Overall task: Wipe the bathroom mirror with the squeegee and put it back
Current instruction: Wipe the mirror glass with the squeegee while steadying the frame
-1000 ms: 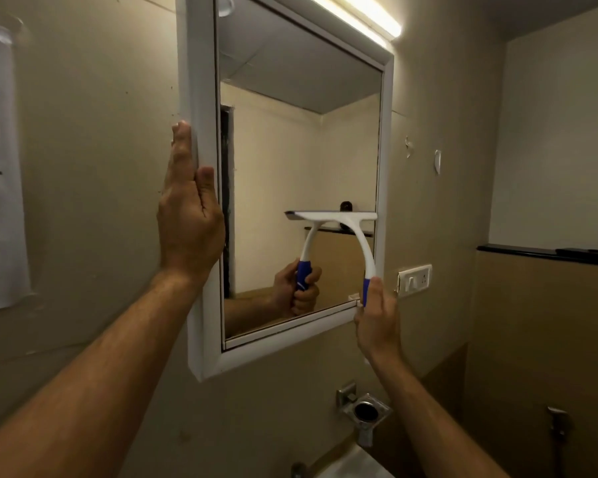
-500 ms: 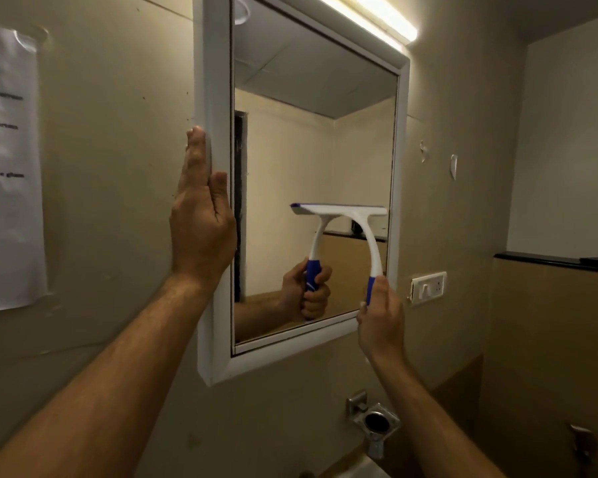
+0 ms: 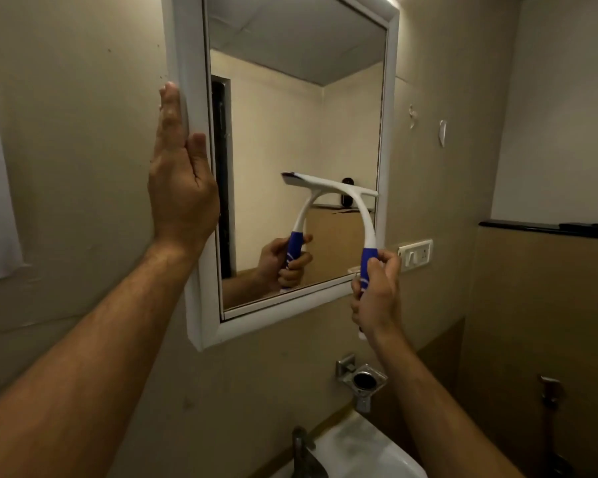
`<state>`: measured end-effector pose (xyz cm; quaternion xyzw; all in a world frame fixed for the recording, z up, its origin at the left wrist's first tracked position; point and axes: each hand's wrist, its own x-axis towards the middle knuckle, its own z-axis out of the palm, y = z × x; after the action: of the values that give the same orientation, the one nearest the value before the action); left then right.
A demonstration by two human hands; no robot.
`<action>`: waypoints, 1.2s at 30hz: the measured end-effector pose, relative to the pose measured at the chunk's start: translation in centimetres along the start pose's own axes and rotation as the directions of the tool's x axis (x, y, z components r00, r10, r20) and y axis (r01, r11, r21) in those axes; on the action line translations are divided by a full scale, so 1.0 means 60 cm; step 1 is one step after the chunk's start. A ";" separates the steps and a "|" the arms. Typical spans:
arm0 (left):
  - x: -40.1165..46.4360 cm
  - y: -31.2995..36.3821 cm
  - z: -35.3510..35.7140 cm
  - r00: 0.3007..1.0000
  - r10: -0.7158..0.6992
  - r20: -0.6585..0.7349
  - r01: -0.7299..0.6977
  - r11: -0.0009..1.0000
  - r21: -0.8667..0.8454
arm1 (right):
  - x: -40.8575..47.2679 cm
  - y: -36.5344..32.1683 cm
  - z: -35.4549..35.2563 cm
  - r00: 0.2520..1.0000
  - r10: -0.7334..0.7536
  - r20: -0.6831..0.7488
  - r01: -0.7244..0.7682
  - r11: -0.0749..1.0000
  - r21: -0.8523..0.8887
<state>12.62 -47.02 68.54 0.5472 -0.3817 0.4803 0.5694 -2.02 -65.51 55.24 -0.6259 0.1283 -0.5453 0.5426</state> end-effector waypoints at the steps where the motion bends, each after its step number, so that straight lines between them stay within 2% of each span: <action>1: -0.006 0.000 0.000 1.000 0.006 0.003 -0.006 1.000 0.004 | -0.002 -0.004 0.000 1.000 0.005 0.019 -0.005 1.000 0.020; 11: -0.040 -0.003 -0.005 1.000 0.000 -0.010 0.000 1.000 0.002 | -0.090 0.044 -0.038 0.996 0.092 -0.006 -0.092 0.991 0.094; 18: -0.042 -0.001 -0.005 1.000 0.022 -0.006 -0.022 1.000 0.011 | -0.043 -0.012 -0.009 1.000 -0.021 -0.005 0.021 0.998 0.057; 22: -0.045 -0.002 -0.005 1.000 0.020 -0.010 -0.019 1.000 0.014 | -0.045 -0.001 -0.005 1.000 0.022 0.009 -0.022 1.000 0.018; 28: -0.053 0.000 -0.006 1.000 0.016 -0.017 -0.016 1.000 0.014 | -0.085 0.049 -0.035 0.994 0.090 -0.055 -0.092 0.995 -0.040; 31: -0.055 0.002 -0.006 1.000 0.013 -0.022 -0.013 1.000 0.009 | -0.085 0.047 -0.045 0.994 0.072 -0.078 -0.077 0.996 -0.051; 36: -0.058 0.004 -0.009 1.000 0.009 -0.013 -0.009 1.000 0.010 | -0.051 0.001 -0.031 0.999 0.006 -0.036 -0.007 1.000 -0.030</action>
<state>11.48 -46.93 65.20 0.5453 -0.3777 0.4884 0.5670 -4.64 -64.25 53.19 -0.6238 0.1480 -0.5527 0.5325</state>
